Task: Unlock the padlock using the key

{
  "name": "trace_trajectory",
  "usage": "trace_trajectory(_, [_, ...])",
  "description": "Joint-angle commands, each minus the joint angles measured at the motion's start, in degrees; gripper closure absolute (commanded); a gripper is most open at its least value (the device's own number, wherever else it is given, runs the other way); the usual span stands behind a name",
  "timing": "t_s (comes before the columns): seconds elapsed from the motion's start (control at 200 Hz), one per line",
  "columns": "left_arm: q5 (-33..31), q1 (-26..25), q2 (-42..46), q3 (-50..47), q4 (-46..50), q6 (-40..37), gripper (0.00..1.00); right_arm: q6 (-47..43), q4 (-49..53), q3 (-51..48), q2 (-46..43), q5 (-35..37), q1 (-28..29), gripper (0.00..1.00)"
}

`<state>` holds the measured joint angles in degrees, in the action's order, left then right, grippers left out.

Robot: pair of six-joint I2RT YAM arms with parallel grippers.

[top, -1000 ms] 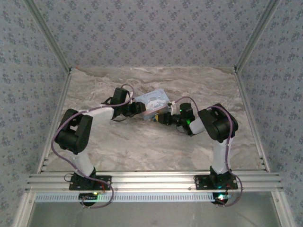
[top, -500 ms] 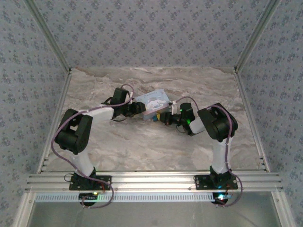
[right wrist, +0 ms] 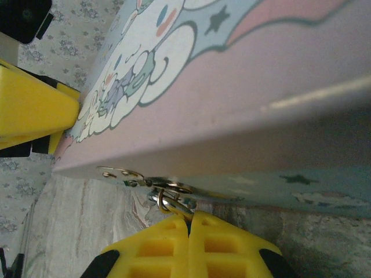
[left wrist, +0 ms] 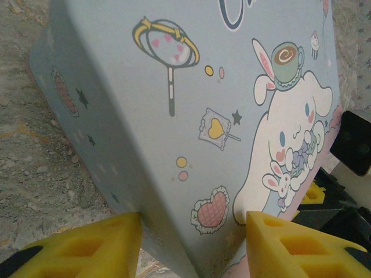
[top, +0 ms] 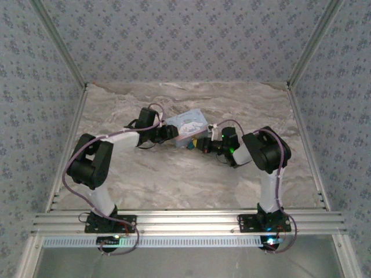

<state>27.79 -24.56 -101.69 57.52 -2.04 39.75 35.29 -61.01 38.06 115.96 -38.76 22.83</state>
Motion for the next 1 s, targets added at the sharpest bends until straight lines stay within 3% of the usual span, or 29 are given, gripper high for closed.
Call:
trace_trajectory(0.0, [-2.26,-0.30,0.25,-2.28,4.30,-0.21,0.51,3.25,-7.04,-0.62,0.43,1.21,-1.32,1.00])
trace_trajectory(0.585, [-2.12,-1.60,2.08,-4.95,1.18,2.85,0.50,8.14,-12.05,-2.60,1.18,2.22,-2.75,1.00])
trace_trajectory(0.904, [-4.59,-1.21,5.91,-3.96,2.28,2.06,0.37,4.66,-6.67,-7.45,-6.70,3.55,-5.20,1.00])
trace_trajectory(0.994, [-6.12,-0.77,8.62,-3.82,2.98,0.80,0.29,3.27,-3.74,-9.28,-10.62,3.70,-5.90,1.00])
